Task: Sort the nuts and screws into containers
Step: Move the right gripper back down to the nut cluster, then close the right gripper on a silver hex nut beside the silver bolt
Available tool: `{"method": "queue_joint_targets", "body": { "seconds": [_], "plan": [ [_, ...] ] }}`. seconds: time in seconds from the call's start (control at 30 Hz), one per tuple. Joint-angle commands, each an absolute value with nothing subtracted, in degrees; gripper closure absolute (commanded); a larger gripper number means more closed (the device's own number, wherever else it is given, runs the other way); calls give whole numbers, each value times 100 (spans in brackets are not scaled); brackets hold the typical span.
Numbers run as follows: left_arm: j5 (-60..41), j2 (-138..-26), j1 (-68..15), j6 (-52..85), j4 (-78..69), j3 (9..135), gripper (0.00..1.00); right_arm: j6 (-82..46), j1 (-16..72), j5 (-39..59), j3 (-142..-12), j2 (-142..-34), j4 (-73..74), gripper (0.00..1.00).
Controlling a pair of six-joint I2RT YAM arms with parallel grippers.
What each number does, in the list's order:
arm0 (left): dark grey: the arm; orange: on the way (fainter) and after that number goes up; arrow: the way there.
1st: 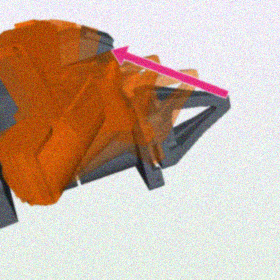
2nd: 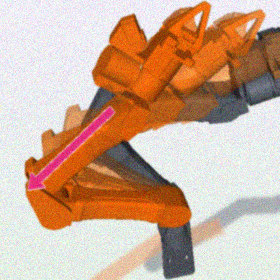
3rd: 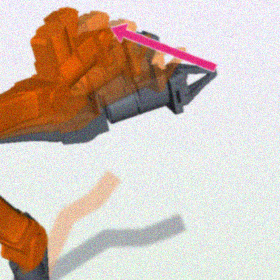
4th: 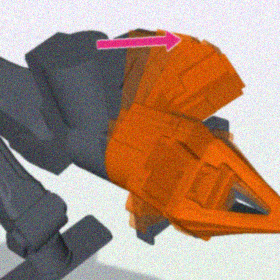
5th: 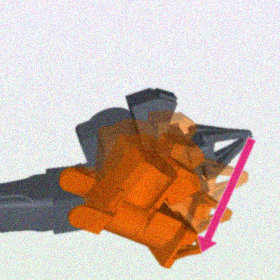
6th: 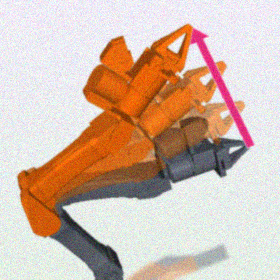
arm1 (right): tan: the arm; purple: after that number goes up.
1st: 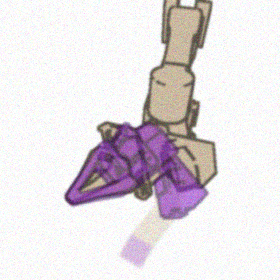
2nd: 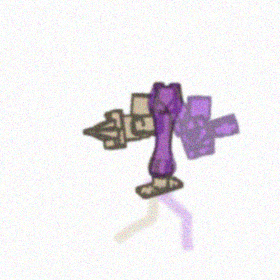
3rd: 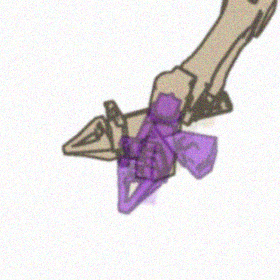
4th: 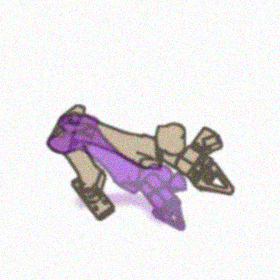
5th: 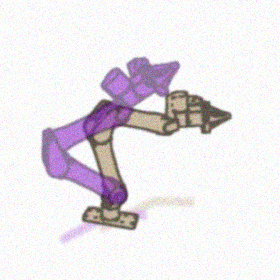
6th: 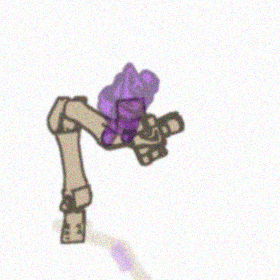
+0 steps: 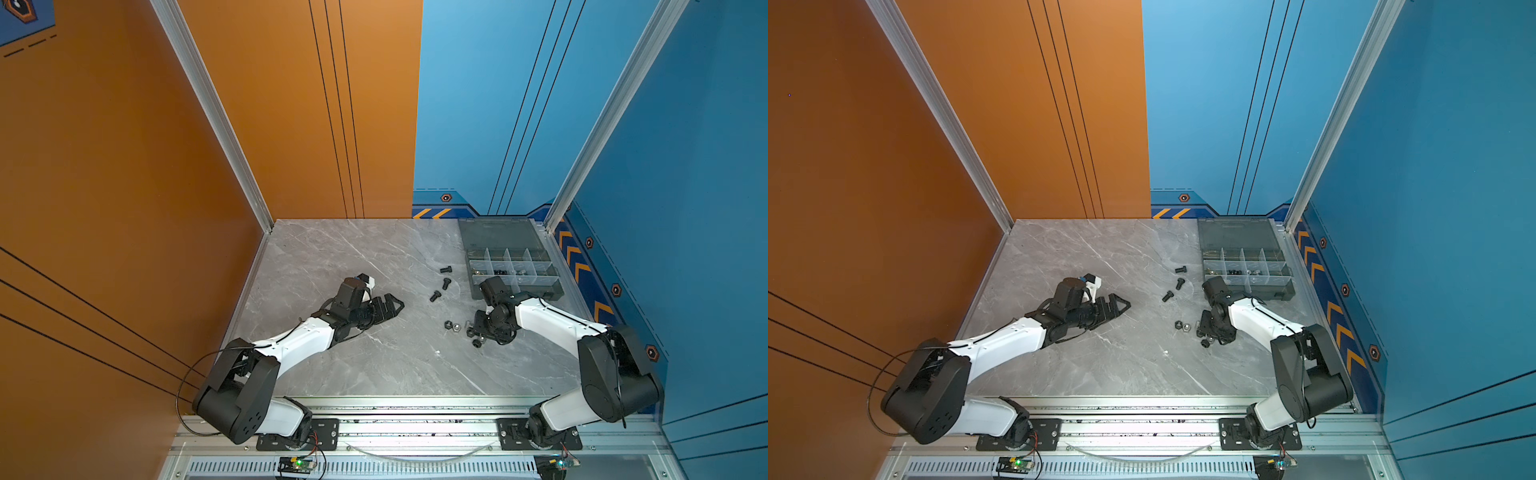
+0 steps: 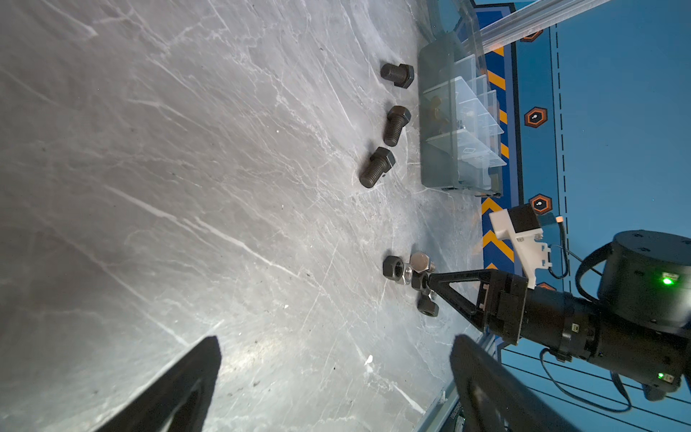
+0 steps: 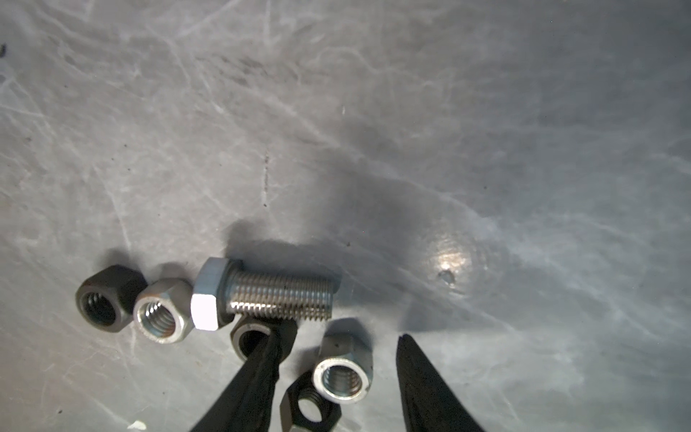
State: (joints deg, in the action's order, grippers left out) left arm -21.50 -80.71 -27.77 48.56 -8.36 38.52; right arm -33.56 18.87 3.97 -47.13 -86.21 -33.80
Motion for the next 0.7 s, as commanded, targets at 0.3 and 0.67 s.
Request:
{"method": "queue_joint_targets", "body": {
  "seconds": [0.3,0.67],
  "plan": [
    [-2215,-8099,-2821,4893,-879,3858,2,-3411,1618,725,-4352,-8214,-3375,47],
    [-2222,-8143,-2832,4891,-899,3878,2,-3322,1544,1149,-4183,-8069,-3155,47]
  ]
}}
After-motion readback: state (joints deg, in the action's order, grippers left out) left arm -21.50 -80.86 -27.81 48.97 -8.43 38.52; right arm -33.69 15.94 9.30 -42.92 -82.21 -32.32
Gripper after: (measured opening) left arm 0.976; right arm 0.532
